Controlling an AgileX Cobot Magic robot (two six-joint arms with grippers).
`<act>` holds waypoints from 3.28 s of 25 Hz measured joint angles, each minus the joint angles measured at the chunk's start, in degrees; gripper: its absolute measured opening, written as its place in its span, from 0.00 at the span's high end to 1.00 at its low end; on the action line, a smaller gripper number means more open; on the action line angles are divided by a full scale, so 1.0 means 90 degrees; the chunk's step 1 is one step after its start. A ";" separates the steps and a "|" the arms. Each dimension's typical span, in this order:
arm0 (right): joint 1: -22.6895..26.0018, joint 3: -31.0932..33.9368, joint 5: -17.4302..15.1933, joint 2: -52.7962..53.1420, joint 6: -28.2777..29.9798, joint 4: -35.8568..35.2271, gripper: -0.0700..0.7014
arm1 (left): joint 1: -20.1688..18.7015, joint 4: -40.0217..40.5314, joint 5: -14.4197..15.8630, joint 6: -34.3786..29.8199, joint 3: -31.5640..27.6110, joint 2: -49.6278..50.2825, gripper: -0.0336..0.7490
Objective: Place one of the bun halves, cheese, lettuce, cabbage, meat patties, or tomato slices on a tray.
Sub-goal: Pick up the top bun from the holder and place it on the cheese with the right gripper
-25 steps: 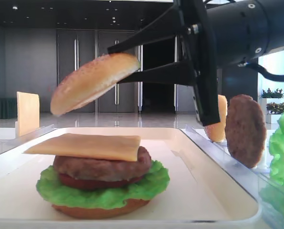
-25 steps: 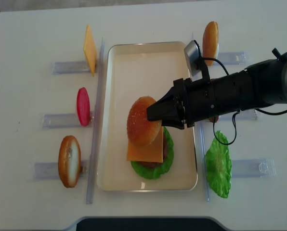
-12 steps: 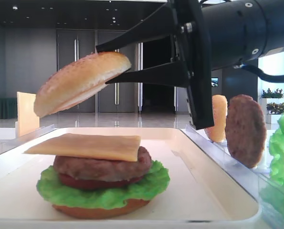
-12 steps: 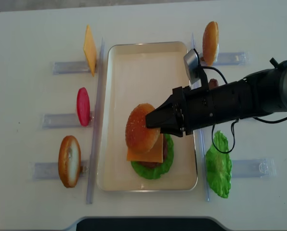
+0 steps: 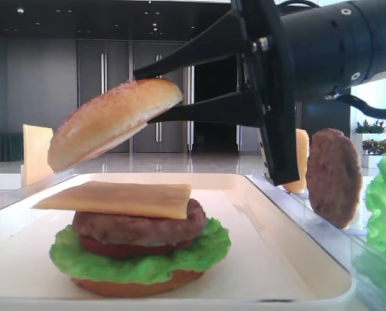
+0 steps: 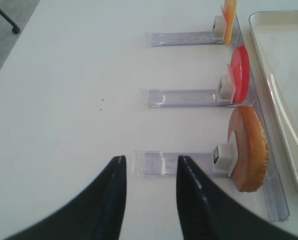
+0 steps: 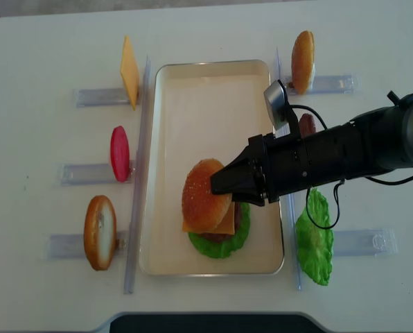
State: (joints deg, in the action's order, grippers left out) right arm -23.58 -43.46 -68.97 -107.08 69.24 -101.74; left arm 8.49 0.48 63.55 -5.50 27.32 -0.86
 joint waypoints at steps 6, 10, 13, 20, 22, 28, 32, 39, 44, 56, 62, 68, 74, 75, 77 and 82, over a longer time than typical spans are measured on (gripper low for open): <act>0.0000 0.0000 0.0000 -0.0013 0.0090 0.0000 0.61 | 0.0000 0.0000 0.0000 0.0000 0.0000 0.0000 0.62; 0.0000 0.0000 0.0000 -0.0019 0.0097 0.0000 0.61 | 0.0000 0.0000 0.0000 0.0000 0.0000 0.0000 0.62; 0.0000 0.0000 0.0000 -0.0030 0.0099 0.0000 0.61 | 0.0000 0.0000 0.0000 0.0000 0.0000 0.0000 0.62; 0.0018 0.0005 0.0006 -0.0150 0.0117 0.0007 0.61 | 0.0000 0.0000 0.0000 0.0000 0.0000 0.0000 0.62; 0.0032 0.0005 0.0006 -0.0150 0.0123 0.0007 0.61 | 0.0000 0.0000 0.0000 0.0000 0.0000 0.0000 0.62; 0.0083 0.0113 0.0006 -0.0150 0.0201 0.0028 0.61 | 0.0000 0.0000 0.0000 0.0000 0.0000 0.0000 0.62; 0.0083 0.0163 0.0006 -0.0150 0.0266 0.0034 0.61 | 0.0000 0.0000 0.0000 0.0000 0.0000 0.0000 0.62; 0.0083 0.0183 0.0006 -0.0167 0.0270 0.0021 0.61 | 0.0000 0.0000 0.0000 0.0000 0.0000 0.0000 0.62; 0.0083 0.0183 0.0006 -0.0167 0.0270 0.0014 0.61 | 0.0000 0.0000 0.0000 0.0000 0.0000 0.0000 0.62; 0.0083 0.0183 0.0006 -0.0167 0.0270 0.0014 0.54 | 0.0000 0.0000 0.0000 0.0000 0.0000 0.0000 0.62; 0.0083 0.0183 0.0006 -0.0050 0.0288 0.0014 0.48 | 0.0000 0.0000 0.0000 0.0000 0.0000 0.0000 0.62; 0.0083 0.0183 0.0000 -0.0022 0.0308 0.0014 0.43 | 0.0000 0.0000 0.0000 0.0000 0.0000 0.0000 0.62; 0.0083 0.0183 -0.0006 0.0149 0.0434 0.0021 0.41 | 0.0000 0.0000 0.0000 0.0000 0.0000 0.0000 0.62; 0.0083 0.0183 -0.0006 0.0167 0.0434 0.0021 0.41 | 0.0000 0.0000 0.0000 0.0000 0.0000 0.0000 0.62; 0.0083 0.0183 0.0000 0.0223 0.0439 0.0048 0.38 | 0.0000 0.0000 0.0000 0.0000 0.0000 0.0000 0.62; 0.0083 0.0183 0.0329 0.0318 0.0453 0.0221 0.33 | 0.0000 0.0000 0.0000 0.0000 0.0000 0.0000 0.62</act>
State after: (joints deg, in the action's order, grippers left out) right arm -22.83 -41.81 -66.01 -104.22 73.32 -99.75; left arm 8.49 0.48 63.55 -5.50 27.32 -0.86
